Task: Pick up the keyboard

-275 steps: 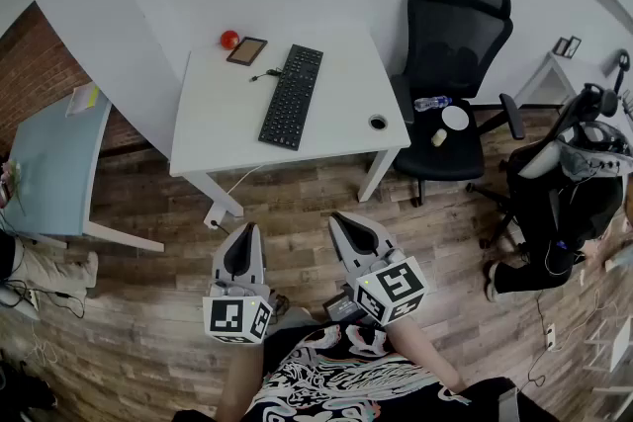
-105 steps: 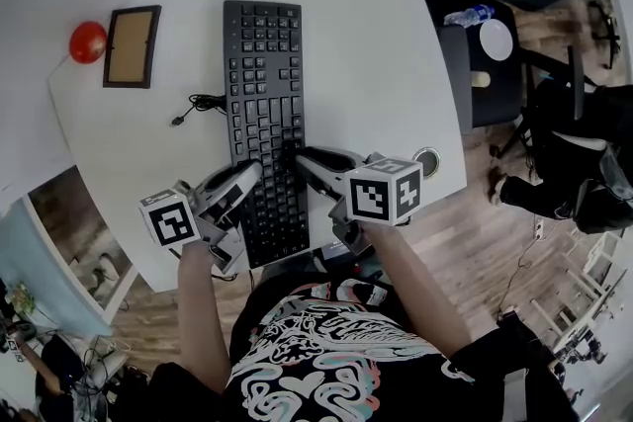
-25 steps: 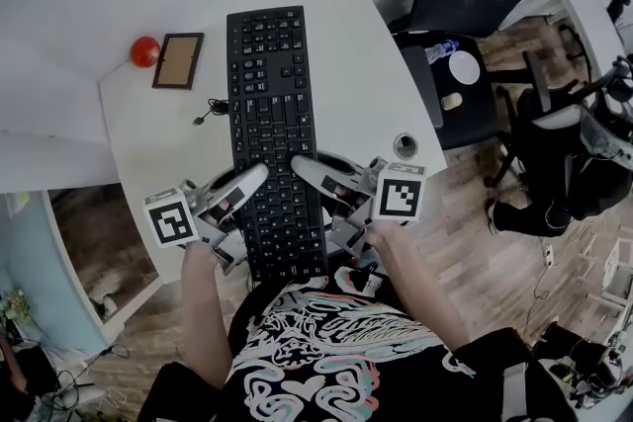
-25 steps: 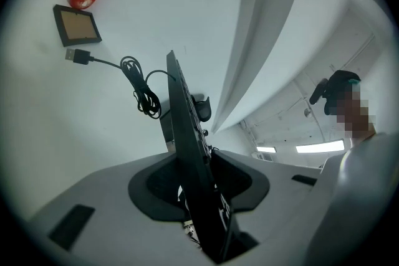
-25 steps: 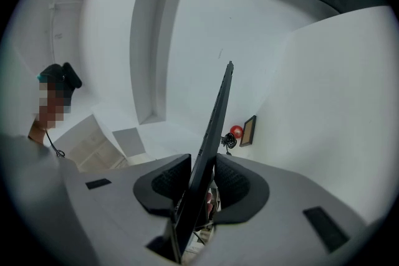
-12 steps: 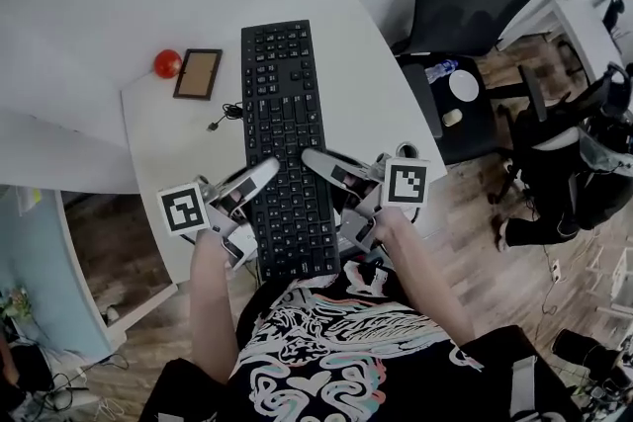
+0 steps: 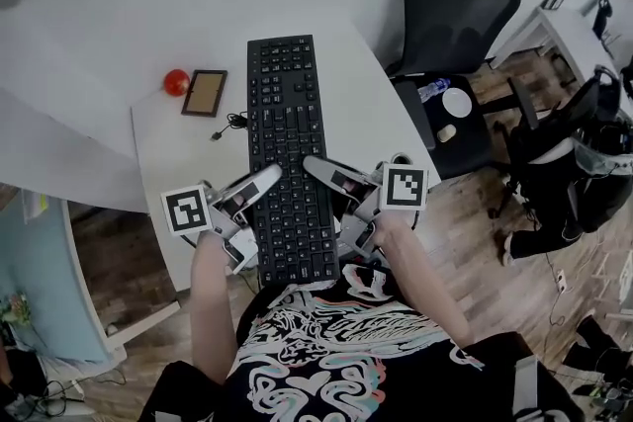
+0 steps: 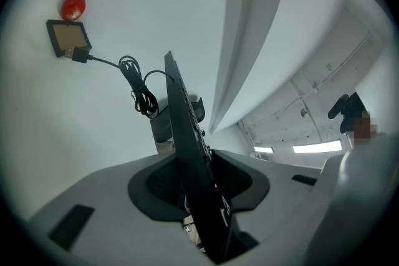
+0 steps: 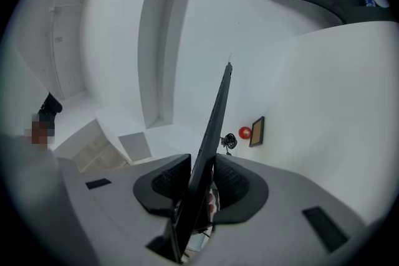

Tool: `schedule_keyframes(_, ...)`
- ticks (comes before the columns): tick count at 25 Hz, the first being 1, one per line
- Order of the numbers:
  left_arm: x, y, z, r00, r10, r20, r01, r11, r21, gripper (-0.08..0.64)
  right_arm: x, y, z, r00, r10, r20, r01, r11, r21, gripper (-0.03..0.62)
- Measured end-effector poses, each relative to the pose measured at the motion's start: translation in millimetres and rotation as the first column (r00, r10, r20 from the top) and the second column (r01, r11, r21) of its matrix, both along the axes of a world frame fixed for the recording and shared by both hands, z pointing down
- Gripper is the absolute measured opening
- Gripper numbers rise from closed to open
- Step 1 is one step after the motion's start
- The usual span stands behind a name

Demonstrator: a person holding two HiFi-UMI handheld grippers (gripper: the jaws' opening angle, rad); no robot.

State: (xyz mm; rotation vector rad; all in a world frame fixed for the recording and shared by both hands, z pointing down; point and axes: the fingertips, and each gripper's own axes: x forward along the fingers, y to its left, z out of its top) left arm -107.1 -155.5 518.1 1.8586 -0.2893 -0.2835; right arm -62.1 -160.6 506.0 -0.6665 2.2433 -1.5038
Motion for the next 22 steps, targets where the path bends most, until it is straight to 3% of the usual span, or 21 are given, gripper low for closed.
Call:
schedule_keyframes(6, 1.0, 1.6, -3.9, 1.000, -0.001, -0.031, 0.002, 1.000, 0.002, 0.133, -0.4, 1.0, -4.1, 1.000, 0.011, 0.007, -0.011, 1.000, -0.006, 0.127)
schedule_keyframes(14, -1.5, 3.5, -4.3, 1.000, -0.014, -0.027, 0.014, 1.000, -0.001, 0.135, -1.1, 3.2, -3.6, 1.000, 0.002, -0.028, -0.002, 1.000, -0.017, 0.127)
schedule_keyframes(22, -0.1, 5.3, -4.5, 0.999, -0.031, -0.020, 0.031, 0.999, -0.026, 0.135, -1.0, 2.2, -1.6, 1.000, -0.020, 0.003, 0.020, 0.999, -0.049, 0.127)
